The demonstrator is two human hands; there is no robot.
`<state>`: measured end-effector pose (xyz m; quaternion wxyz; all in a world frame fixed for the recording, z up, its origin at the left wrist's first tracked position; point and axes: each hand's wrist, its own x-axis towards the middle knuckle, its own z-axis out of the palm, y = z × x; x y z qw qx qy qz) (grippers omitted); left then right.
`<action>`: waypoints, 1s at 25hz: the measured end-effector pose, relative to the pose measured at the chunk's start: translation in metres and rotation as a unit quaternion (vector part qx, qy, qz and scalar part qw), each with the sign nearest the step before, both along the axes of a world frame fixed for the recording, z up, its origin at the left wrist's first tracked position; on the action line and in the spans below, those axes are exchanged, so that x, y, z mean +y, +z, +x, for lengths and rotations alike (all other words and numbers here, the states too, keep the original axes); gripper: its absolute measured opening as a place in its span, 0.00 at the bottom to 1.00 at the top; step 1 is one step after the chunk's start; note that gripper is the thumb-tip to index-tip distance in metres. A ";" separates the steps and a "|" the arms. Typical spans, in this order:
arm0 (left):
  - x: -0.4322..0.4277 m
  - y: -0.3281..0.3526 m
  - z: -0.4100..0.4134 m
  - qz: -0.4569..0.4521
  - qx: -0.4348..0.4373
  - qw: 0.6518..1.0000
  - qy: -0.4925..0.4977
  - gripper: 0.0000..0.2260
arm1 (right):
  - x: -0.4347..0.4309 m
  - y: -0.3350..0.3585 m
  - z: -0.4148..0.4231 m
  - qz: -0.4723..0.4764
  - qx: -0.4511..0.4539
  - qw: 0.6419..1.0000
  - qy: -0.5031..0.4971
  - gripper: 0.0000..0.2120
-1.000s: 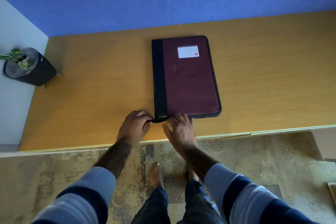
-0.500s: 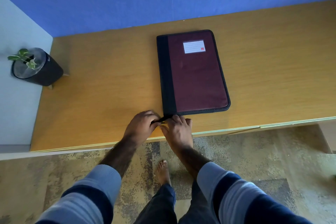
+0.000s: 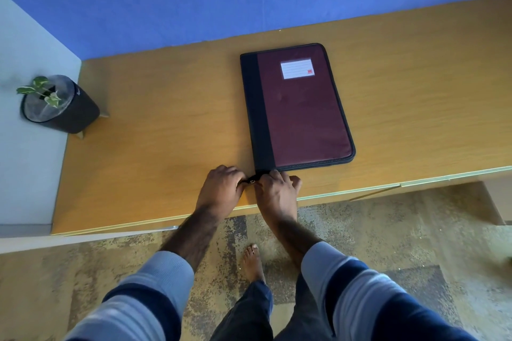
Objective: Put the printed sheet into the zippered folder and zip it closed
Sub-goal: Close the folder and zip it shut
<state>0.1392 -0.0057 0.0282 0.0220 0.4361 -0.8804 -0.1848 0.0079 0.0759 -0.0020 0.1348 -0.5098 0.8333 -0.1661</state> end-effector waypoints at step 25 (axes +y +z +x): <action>-0.004 0.006 -0.001 -0.054 -0.023 0.998 -0.001 0.01 | 0.027 0.002 -0.111 0.002 0.035 0.977 -0.210 0.10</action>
